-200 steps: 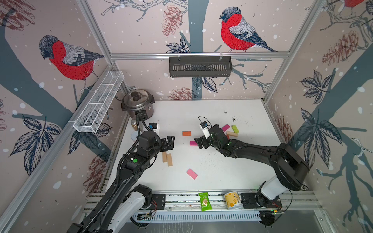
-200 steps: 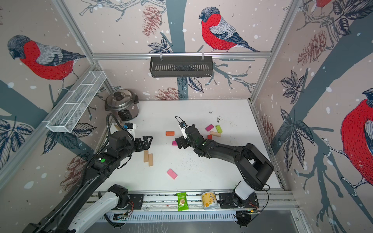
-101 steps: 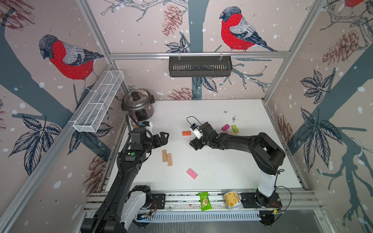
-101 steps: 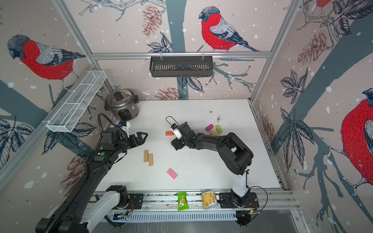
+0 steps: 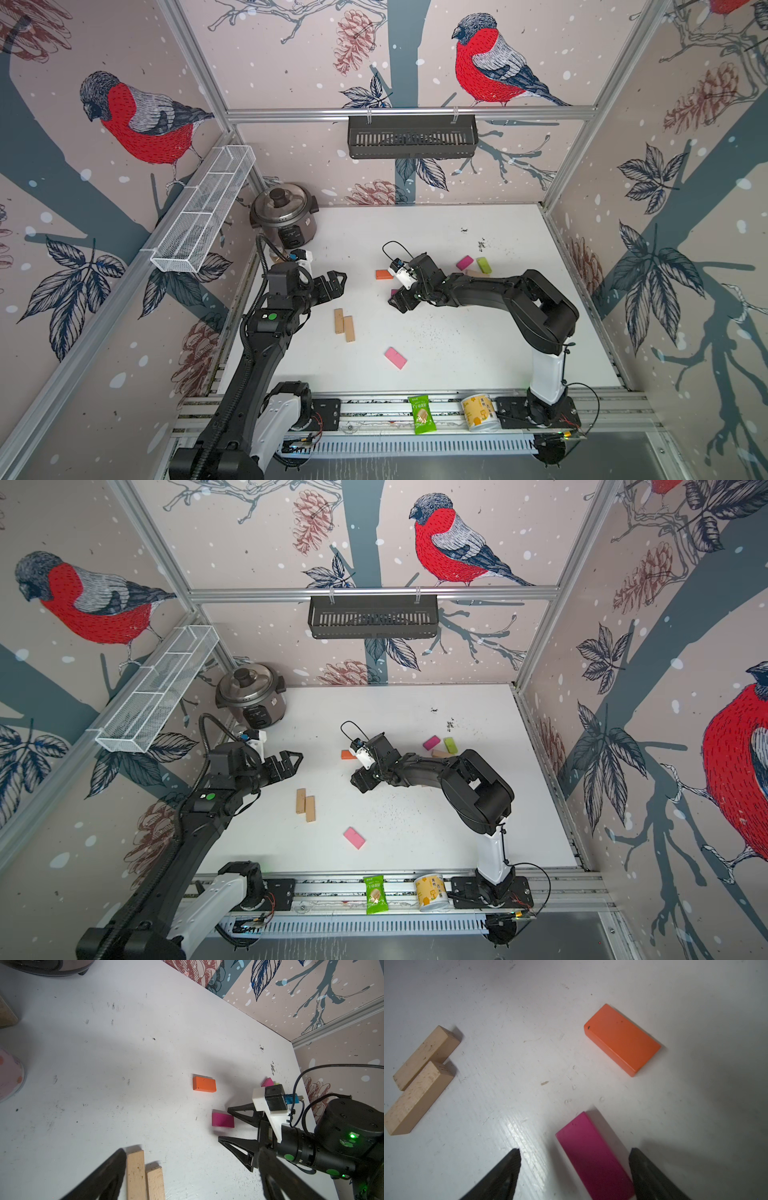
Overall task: Assemble the letter p with building blocks
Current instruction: Assemble the building block at the center of the board.
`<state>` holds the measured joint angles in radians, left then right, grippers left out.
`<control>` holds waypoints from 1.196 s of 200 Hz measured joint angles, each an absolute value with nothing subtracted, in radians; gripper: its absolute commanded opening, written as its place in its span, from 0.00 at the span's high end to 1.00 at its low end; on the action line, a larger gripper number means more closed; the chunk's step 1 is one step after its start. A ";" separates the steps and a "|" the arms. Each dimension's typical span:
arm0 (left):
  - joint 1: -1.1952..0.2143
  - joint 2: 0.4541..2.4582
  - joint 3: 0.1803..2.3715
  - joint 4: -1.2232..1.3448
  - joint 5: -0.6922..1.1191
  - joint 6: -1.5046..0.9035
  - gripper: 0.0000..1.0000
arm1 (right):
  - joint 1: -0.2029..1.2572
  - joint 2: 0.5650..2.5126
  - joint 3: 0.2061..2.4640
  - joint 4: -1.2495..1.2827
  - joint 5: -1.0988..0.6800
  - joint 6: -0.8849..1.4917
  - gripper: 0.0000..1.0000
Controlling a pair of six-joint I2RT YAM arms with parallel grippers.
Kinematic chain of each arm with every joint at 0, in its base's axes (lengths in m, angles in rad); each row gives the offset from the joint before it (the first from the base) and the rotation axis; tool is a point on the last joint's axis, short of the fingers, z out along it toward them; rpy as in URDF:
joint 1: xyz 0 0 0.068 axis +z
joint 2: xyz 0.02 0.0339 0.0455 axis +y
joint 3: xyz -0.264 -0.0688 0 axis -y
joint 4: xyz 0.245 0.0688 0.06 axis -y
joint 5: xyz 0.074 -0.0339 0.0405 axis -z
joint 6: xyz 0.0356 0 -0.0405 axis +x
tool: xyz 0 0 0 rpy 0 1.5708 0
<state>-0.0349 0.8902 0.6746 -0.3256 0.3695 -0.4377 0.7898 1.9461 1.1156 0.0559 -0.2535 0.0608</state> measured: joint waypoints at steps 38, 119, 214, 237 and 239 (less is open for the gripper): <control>-0.034 0.890 0.675 -0.325 0.370 -0.438 0.03 | 0.822 1.934 1.084 0.051 -0.252 0.078 0.22; -0.031 0.887 0.674 -0.325 0.369 -0.438 0.03 | 0.882 1.935 1.092 0.028 -0.089 0.178 0.46; -0.029 0.882 0.673 -0.325 0.370 -0.438 0.03 | 0.934 1.926 1.060 0.059 0.022 0.289 0.56; -0.029 0.879 0.673 -0.325 0.370 -0.438 0.03 | 0.944 1.913 1.050 0.048 0.033 0.313 0.61; -0.029 0.879 0.673 -0.325 0.370 -0.438 0.03 | 0.944 1.911 1.049 0.046 0.034 0.313 0.62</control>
